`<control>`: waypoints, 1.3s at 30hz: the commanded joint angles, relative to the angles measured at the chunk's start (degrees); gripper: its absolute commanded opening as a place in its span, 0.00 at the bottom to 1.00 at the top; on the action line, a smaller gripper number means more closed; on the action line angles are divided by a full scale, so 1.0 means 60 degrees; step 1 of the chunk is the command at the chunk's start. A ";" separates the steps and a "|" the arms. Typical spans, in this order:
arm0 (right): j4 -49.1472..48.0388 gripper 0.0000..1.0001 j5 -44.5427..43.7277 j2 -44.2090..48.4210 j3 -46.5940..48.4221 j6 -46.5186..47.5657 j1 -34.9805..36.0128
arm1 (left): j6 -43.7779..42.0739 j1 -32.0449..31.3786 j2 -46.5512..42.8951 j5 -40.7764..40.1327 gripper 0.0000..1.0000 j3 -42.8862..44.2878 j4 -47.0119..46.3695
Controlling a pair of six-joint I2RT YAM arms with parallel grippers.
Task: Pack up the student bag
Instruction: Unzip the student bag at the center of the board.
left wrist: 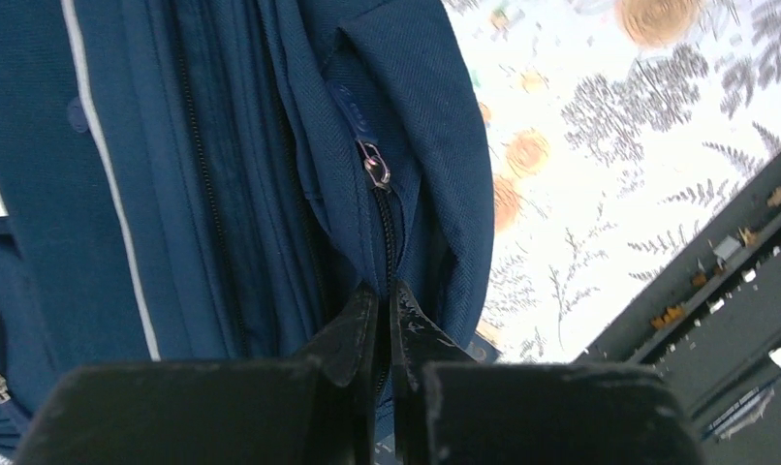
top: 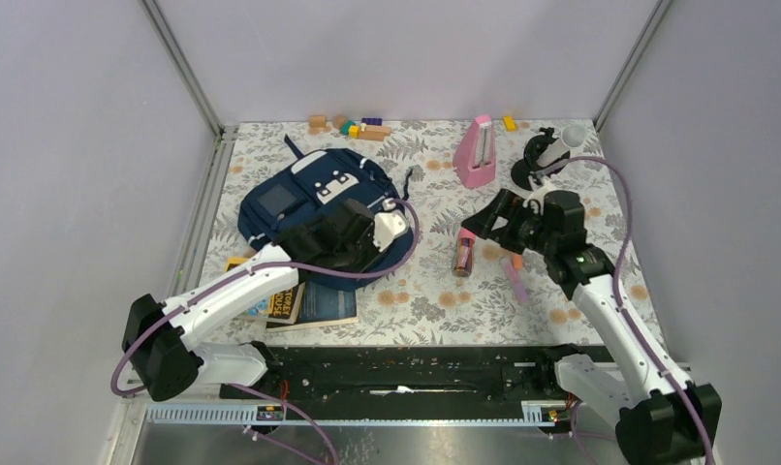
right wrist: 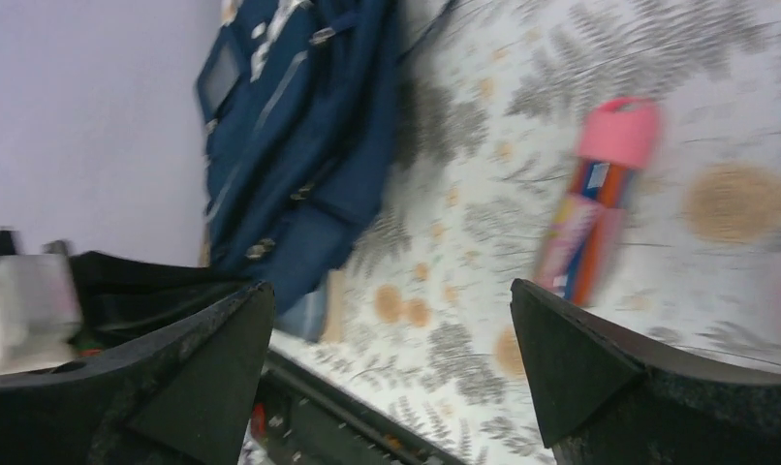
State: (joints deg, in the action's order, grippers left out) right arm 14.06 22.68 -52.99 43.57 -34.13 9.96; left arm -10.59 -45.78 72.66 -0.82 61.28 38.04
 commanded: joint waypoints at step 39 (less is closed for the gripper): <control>-0.5429 0.56 -0.1076 -0.6731 0.0874 -0.3595 0.3763 | 0.0183 -0.2082 -0.0392 -0.0459 0.00 -0.0810 -0.0107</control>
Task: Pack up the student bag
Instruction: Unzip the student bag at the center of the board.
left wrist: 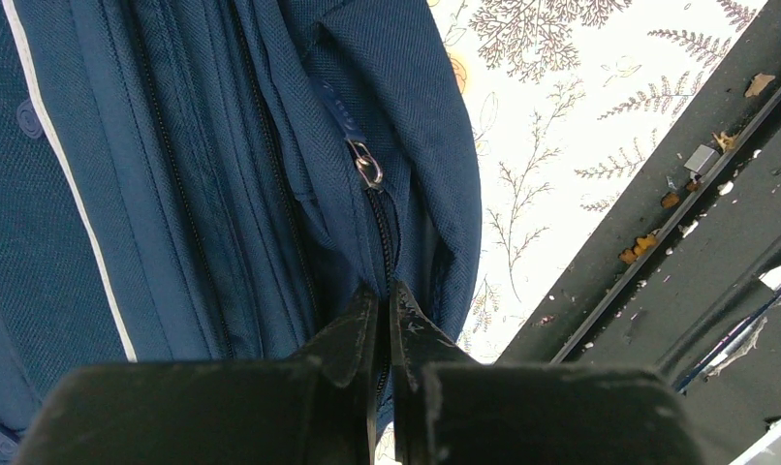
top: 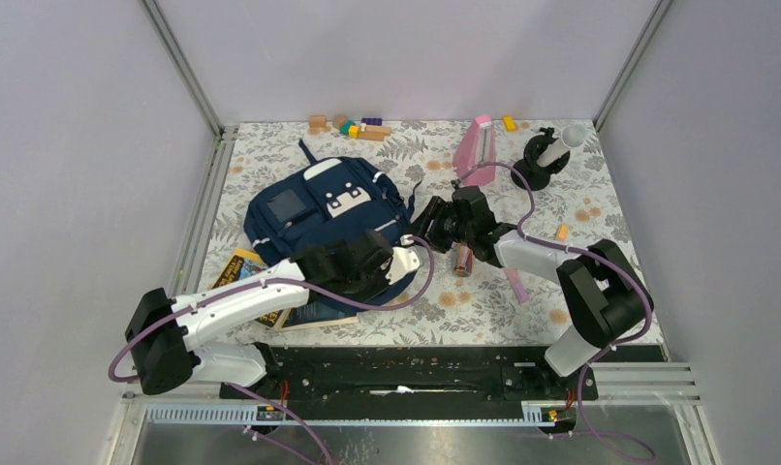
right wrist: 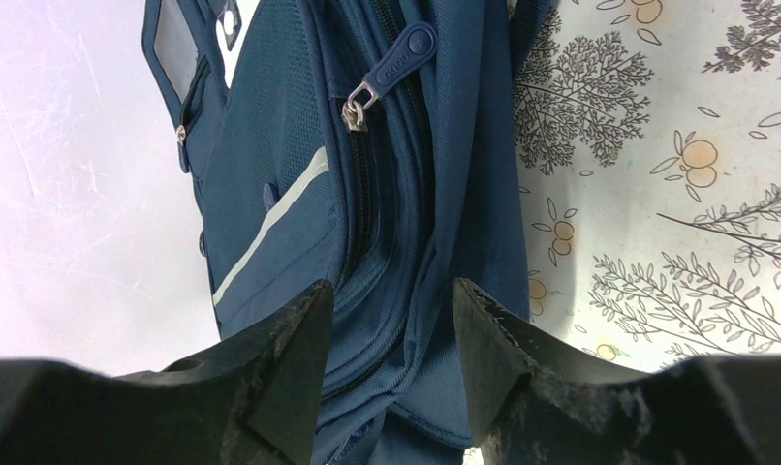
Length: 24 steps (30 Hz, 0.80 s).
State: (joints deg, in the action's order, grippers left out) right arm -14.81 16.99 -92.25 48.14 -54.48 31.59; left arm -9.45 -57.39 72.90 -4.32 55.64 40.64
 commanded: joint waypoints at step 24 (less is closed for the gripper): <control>0.0710 0.00 -0.1835 0.3916 -0.1202 -0.0866 0.0324 | -0.0141 -0.0148 -0.2611 -0.0598 0.66 -0.0360 -0.1995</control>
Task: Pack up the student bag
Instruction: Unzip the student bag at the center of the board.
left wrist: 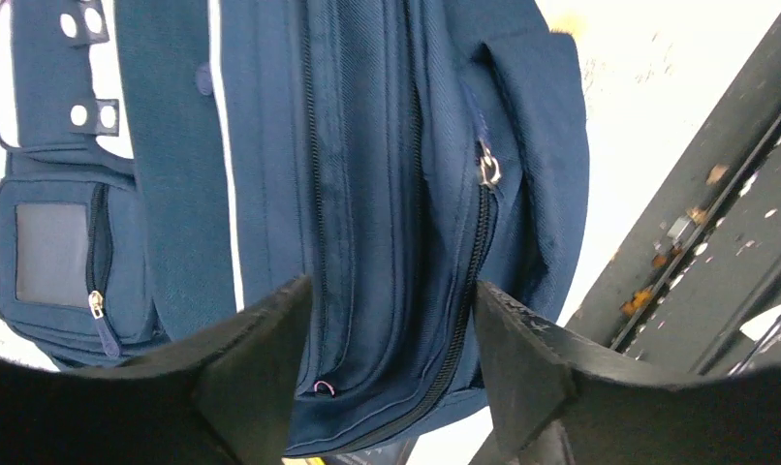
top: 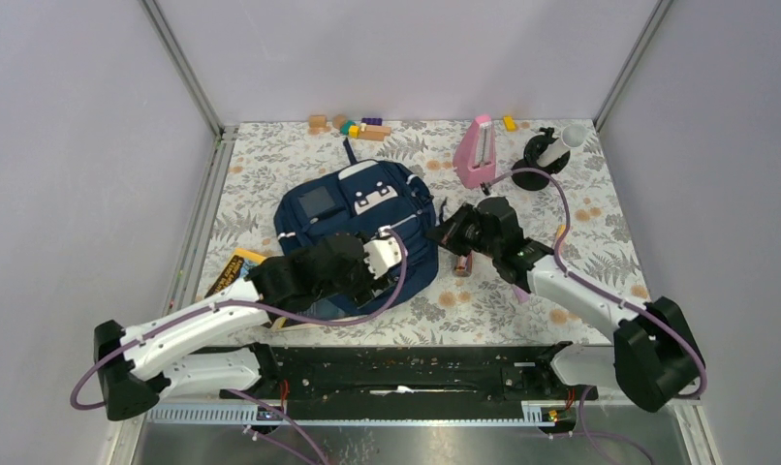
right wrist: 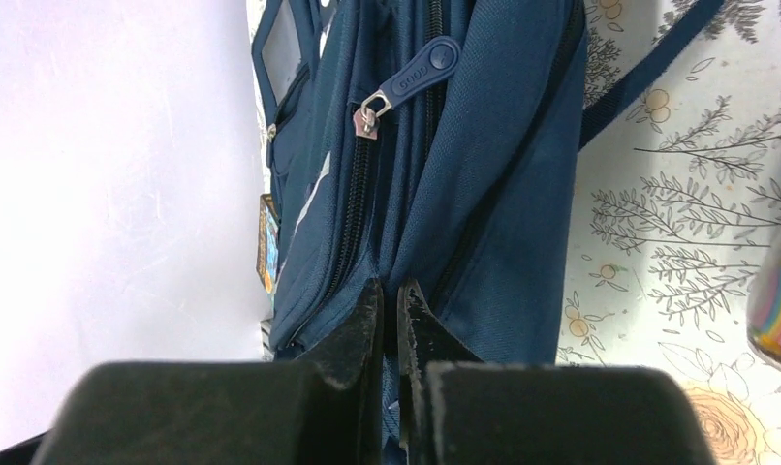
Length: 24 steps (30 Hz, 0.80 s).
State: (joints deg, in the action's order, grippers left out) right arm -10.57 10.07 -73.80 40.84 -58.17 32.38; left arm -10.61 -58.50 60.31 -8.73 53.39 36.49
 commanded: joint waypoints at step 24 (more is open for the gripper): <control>0.1125 0.00 -0.2418 0.1696 0.0578 -0.0002 0.0661 | 0.3127 -0.0310 0.1556 0.2190 0.93 0.0654 -0.2030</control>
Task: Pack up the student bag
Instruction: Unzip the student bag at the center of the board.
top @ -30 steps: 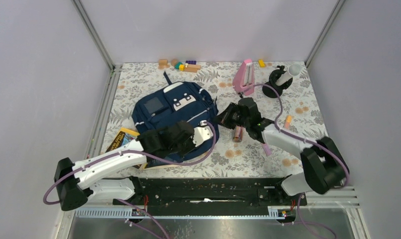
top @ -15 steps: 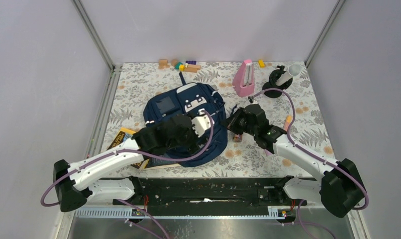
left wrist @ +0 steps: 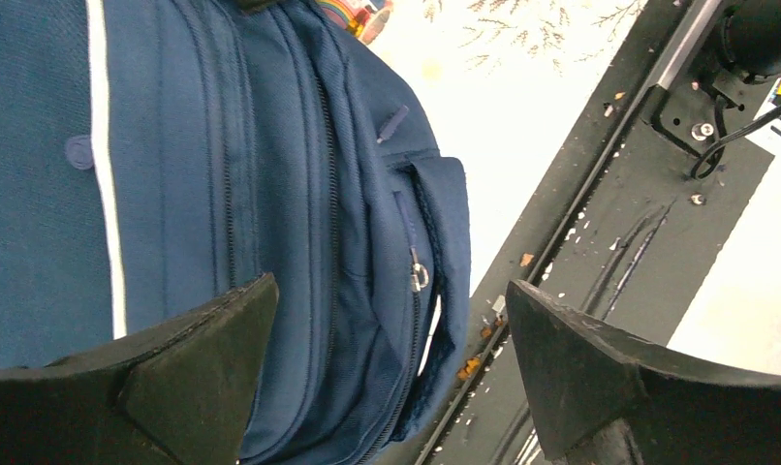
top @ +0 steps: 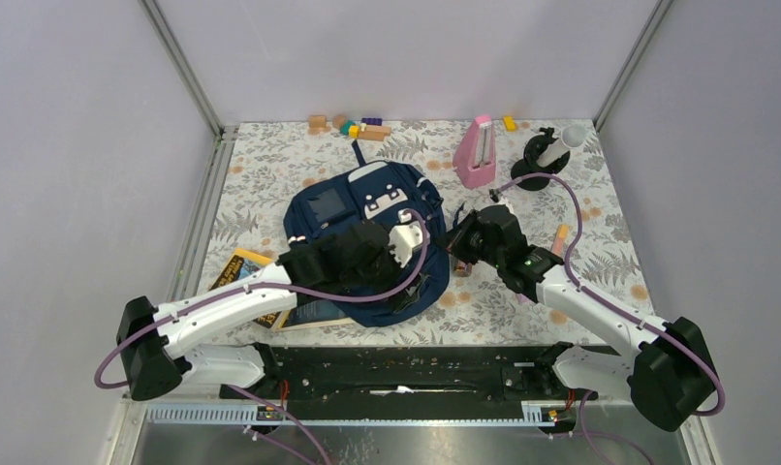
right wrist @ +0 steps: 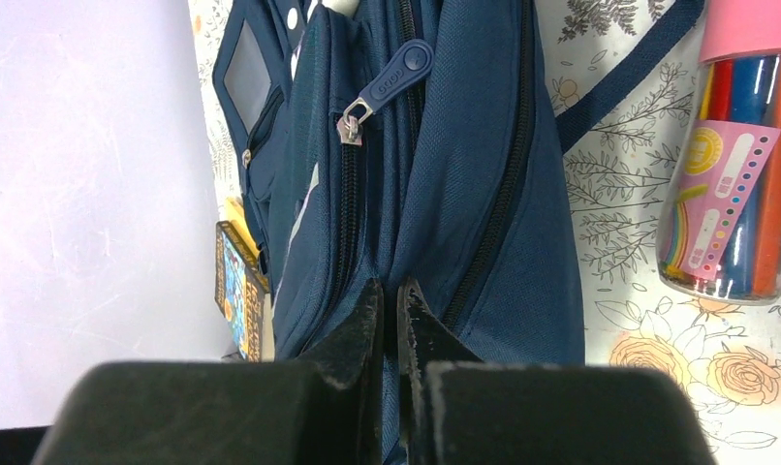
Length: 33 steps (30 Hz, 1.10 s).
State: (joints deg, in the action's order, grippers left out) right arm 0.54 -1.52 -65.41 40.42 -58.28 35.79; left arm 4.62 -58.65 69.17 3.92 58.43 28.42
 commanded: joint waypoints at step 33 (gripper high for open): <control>-0.0432 0.52 0.0085 0.1205 0.0245 0.3212 0.0099 | -0.1150 -0.0176 -0.0401 -0.1236 0.00 -0.0473 0.0503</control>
State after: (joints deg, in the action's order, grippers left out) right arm 2.28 -2.09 -62.98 41.08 -49.06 36.18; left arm 1.15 -62.52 73.28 -8.23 56.36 31.03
